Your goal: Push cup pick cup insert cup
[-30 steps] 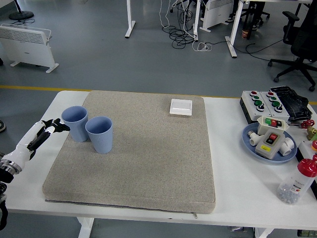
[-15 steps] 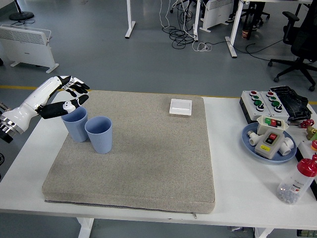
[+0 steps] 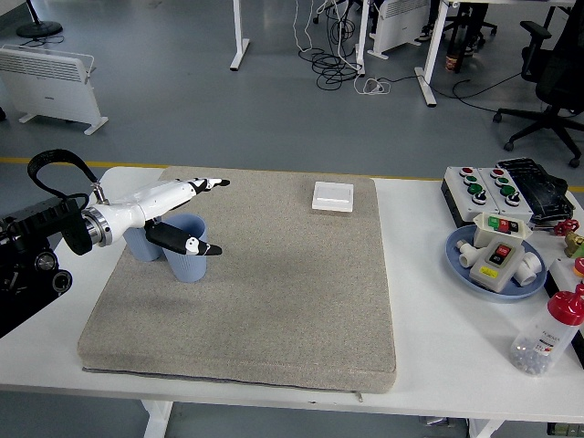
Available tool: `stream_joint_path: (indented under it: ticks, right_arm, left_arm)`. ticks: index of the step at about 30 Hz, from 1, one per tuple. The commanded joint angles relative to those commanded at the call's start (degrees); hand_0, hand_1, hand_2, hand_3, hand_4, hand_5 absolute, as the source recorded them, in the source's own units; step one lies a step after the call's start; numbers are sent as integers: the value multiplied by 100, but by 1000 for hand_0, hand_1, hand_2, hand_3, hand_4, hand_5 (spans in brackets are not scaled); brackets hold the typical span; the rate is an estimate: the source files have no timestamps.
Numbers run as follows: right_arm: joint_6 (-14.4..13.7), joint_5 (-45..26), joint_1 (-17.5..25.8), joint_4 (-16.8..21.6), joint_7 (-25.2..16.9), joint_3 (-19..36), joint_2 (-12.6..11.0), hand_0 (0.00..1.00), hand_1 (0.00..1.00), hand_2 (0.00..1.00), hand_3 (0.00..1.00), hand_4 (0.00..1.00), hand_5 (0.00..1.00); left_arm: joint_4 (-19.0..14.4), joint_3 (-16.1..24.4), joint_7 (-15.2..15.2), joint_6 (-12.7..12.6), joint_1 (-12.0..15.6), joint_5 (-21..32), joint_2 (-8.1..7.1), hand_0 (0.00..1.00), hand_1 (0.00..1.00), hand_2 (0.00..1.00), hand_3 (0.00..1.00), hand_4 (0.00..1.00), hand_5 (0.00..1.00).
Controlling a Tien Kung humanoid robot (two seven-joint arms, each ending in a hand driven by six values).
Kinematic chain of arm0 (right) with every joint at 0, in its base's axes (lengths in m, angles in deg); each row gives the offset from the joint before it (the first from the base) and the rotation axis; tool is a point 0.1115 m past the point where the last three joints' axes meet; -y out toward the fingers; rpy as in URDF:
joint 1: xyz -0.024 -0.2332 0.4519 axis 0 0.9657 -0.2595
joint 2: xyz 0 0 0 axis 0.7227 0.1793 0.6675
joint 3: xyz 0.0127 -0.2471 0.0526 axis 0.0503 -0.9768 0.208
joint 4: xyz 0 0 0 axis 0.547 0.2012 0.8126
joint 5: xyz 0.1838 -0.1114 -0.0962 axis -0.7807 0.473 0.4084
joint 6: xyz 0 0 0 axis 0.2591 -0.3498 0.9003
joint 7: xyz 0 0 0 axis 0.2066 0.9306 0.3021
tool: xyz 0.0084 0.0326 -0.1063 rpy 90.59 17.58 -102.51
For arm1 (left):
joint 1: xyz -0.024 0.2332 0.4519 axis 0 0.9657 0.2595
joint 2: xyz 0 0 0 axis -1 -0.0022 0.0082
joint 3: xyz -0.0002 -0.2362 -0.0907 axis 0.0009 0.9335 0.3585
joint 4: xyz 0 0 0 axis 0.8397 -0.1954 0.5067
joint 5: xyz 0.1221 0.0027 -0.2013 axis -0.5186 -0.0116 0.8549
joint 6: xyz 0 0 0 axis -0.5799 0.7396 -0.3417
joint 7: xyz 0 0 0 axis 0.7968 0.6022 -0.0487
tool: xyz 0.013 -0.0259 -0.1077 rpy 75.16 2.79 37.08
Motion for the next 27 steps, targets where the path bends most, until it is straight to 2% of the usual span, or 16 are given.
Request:
stream_joint_path:
  ticks: [1,2,5,7,8,11,13,14,19,20,25,26,27]
  right_arm:
    - [0,0,5,0,2,-10,1,774,715,717,619,285,559]
    - [0,-1,7,0,3,-14,1,774,715,716,619,286,559]
    - [5,23,17,0,9,-12,0,774,715,716,619,286,559]
    - [5,34,16,0,11,-9,1,774,715,716,619,286,559]
    - [6,35,16,0,11,-9,2,774,715,716,619,285,559]
    - [10,38,0,0,18,-27,0,774,715,716,619,285,559]
    - [11,34,-10,0,17,-35,-1,774,715,716,619,285,559]
    - [11,21,-16,0,14,-42,-2,774,715,716,619,285,559]
    - [12,16,-30,0,6,-40,-5,774,715,716,619,285,559]
    - [12,23,-34,0,5,-33,-3,775,715,716,619,286,559]
    - [13,33,-46,0,1,-23,-1,775,715,716,619,286,559]
    - [13,30,-46,0,0,-23,-2,774,715,716,619,286,560]
    - [14,28,-47,0,-1,-23,-3,774,715,716,619,286,560]
  left_arm:
    - [117,-186,142,129,-132,-71,68,895,911,998,998,979,492]
    - [161,-278,205,183,-181,-102,94,910,930,998,998,948,350]
    - [368,-404,331,300,-308,-169,249,910,930,998,998,948,350]
    - [422,-434,357,321,-340,-187,290,910,930,998,998,948,350]
    - [427,-437,359,323,-343,-189,294,915,934,998,998,864,189]
    - [813,-744,330,342,-540,-271,508,915,934,998,998,864,189]
    - [979,-795,317,340,-586,-274,563,915,934,998,998,864,189]
    - [1077,-831,316,349,-614,-272,586,917,938,998,998,822,133]
    - [1295,-908,309,365,-668,-322,623,917,938,998,998,822,133]
    - [1327,-897,304,365,-670,-357,627,915,931,998,987,773,79]
    - [1333,-877,339,414,-682,-477,587,915,931,998,987,773,79]
    - [1321,-875,357,431,-682,-481,568,896,902,988,938,714,22]
    - [1304,-874,385,455,-683,-477,543,896,902,988,938,714,22]
